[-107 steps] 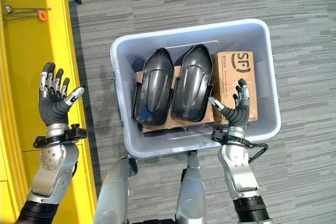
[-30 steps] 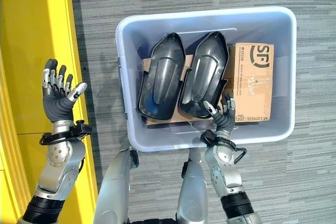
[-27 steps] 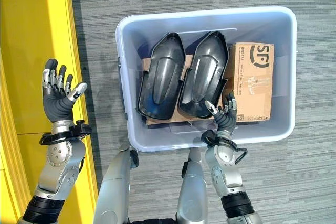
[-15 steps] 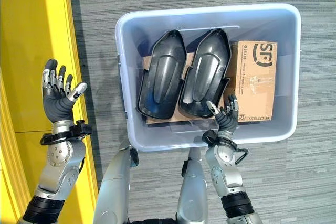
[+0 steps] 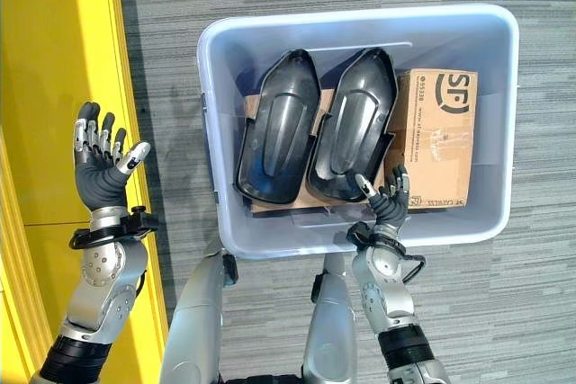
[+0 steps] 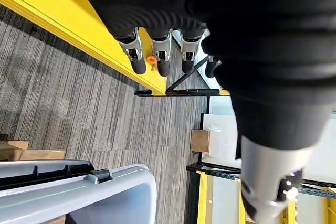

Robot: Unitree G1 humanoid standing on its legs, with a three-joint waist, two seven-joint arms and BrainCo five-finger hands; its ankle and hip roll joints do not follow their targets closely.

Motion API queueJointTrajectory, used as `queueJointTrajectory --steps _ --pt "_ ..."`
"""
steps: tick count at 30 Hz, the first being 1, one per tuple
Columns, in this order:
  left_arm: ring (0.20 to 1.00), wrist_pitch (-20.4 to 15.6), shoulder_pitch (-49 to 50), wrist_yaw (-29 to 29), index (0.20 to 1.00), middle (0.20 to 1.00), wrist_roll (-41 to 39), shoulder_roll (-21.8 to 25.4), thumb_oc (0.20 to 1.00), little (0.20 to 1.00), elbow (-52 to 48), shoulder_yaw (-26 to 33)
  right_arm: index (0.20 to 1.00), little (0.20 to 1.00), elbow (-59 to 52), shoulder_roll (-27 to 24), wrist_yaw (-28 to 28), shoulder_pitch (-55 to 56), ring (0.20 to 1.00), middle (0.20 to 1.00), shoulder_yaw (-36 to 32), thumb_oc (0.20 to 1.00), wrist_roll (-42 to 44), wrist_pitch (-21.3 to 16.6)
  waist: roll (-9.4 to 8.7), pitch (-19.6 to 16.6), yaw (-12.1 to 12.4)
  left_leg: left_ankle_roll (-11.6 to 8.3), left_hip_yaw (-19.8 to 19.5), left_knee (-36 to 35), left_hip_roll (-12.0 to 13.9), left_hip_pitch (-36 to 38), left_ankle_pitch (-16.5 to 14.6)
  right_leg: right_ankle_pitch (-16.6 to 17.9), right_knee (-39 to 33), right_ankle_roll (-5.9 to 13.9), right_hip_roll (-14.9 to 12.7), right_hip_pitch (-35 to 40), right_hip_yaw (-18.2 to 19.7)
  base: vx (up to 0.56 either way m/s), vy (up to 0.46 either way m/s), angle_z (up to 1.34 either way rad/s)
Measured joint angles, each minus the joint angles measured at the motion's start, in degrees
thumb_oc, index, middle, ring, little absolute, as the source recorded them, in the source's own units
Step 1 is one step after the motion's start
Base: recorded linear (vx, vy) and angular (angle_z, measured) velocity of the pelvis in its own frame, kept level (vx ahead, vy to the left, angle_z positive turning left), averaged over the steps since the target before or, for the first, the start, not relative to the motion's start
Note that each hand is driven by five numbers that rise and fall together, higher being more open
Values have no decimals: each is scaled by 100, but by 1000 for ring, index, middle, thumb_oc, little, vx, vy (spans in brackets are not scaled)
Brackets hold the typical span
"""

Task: Move parts from the plastic box to the shelf.

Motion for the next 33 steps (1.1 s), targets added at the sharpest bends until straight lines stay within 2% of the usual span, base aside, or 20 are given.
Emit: queueJointTrajectory --steps 8,13,21,33 --pt "1000 -6 0 1 1000 1000 -10 2 1000 1000 0 -22 1000 1000 82 -5 -183 -221 1000 1000 -62 1000 0 -2 10 4 46 6 -5 7 -7 -114 4 -2 2 0 -3 -107 -2 0 0 0" --pt "1000 -34 3 1 1000 1000 -94 9 1000 1000 -2 -22 1000 1000 411 -23 -442 -414 1000 1000 -376 1000 -36 -1 26 7 141 17 -2 3 -14 -180 16 -1 17 3 -10 -195 2 0 0 0" --pt "1000 -42 2 1 1000 1000 -93 49 1000 1000 -3 -20 1000 1000 626 -64 -678 -564 1000 1000 -442 1000 -234 6 102 46 150 40 -12 6 -26 -301 31 -1 39 3 -16 -312 0 0 0 0" --pt "1000 -88 3 1 1000 1000 -91 133 1000 1000 -3 -13 1000 1000 989 -76 -1004 -951 1000 1000 -506 1000 -675 96 113 46 161 52 6 5 -23 -414 52 -19 146 -7 -17 -510 57 0 -1 -1"
